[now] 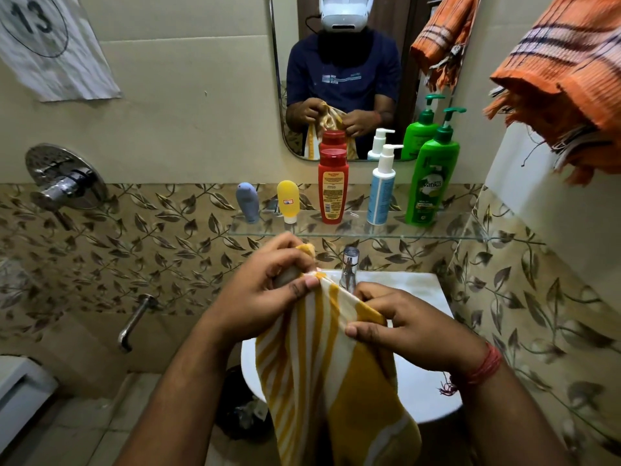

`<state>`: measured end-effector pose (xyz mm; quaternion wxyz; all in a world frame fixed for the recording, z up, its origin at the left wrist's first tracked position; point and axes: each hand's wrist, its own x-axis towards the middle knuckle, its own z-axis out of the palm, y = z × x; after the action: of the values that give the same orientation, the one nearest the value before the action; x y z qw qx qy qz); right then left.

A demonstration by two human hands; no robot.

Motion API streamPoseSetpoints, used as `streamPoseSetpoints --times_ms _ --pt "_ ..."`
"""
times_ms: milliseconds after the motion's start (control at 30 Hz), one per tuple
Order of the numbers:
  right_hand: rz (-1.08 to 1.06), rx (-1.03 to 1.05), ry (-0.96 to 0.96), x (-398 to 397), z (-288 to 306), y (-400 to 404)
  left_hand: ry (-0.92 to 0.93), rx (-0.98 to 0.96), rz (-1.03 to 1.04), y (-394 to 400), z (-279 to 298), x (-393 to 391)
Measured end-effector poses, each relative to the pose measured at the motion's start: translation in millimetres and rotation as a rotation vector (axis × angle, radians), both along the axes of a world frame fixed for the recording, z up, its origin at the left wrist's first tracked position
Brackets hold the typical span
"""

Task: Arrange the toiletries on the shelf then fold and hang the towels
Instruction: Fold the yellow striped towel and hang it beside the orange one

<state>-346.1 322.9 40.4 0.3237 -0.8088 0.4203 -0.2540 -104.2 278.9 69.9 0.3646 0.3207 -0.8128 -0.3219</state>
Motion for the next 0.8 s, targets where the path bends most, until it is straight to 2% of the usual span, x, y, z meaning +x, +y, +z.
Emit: streamPoseSetpoints --times_ms 100,233,367,433,500,633,800 --pt "-0.009 0.126 -0.013 -10.6 -13.3 -2.2 0.131 -0.013 0.153 -3.5 0.6 4.3" --pt "-0.075 0.16 -0.019 -17.5 -22.6 -4.4 0.282 -0.084 0.374 -12.6 -5.9 5.1" --pt "-0.117 0.055 -0.012 -24.2 -25.1 -5.2 0.442 -0.105 0.643 -26.6 -14.2 12.2" --pt "-0.117 -0.07 0.042 -29.0 -25.7 -5.9 0.502 -0.117 0.773 -35.2 -16.5 20.8" --pt "-0.088 -0.106 0.073 -35.7 -25.0 -6.4 0.559 -0.121 0.895 -43.8 -16.0 31.9" --pt "-0.032 0.019 0.156 -55.3 -28.1 -8.1 0.7 -0.116 1.021 -58.7 -15.0 55.1" --pt "-0.164 0.264 0.323 -80.6 -43.3 -11.0 0.776 -0.092 1.087 -62.7 -17.4 65.7"
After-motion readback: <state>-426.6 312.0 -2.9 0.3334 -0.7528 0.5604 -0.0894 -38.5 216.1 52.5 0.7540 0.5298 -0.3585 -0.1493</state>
